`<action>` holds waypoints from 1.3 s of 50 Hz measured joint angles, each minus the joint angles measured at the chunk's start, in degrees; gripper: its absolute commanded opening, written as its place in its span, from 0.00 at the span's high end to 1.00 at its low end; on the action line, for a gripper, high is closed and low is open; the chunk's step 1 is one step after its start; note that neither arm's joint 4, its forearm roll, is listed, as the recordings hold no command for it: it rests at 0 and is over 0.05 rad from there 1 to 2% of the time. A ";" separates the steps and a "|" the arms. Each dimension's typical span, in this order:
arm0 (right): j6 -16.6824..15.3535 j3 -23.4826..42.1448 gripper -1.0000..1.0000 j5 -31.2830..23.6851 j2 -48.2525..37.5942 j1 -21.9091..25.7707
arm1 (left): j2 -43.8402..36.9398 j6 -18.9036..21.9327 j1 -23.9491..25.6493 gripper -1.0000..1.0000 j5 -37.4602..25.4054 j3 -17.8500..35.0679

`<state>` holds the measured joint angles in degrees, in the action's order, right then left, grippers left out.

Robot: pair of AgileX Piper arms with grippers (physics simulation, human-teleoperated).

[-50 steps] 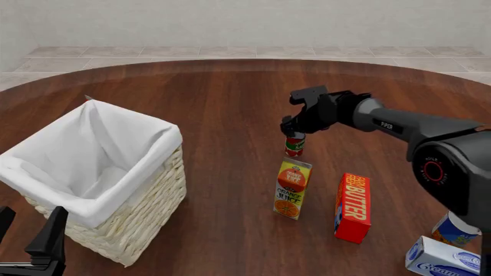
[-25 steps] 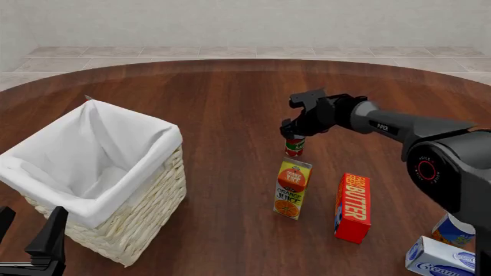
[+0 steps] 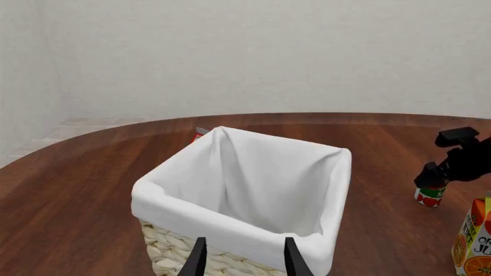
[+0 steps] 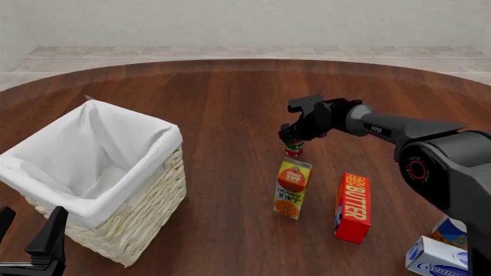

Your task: Pick up the tomato sauce, and put it in the basket.

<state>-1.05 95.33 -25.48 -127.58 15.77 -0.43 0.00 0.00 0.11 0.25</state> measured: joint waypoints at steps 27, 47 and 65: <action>-0.91 -3.63 1.00 -0.01 4.45 1.09 | 0.00 0.00 0.00 0.00 0.00 0.00; -1.21 -11.97 1.00 -1.46 18.47 3.41 | 0.00 0.00 0.00 0.00 0.00 0.00; -1.62 -15.47 1.00 -4.97 31.07 9.45 | 0.00 0.00 0.00 0.00 0.00 0.00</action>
<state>-2.67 79.87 -30.45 -96.51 25.22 -0.43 0.00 0.00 0.11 0.25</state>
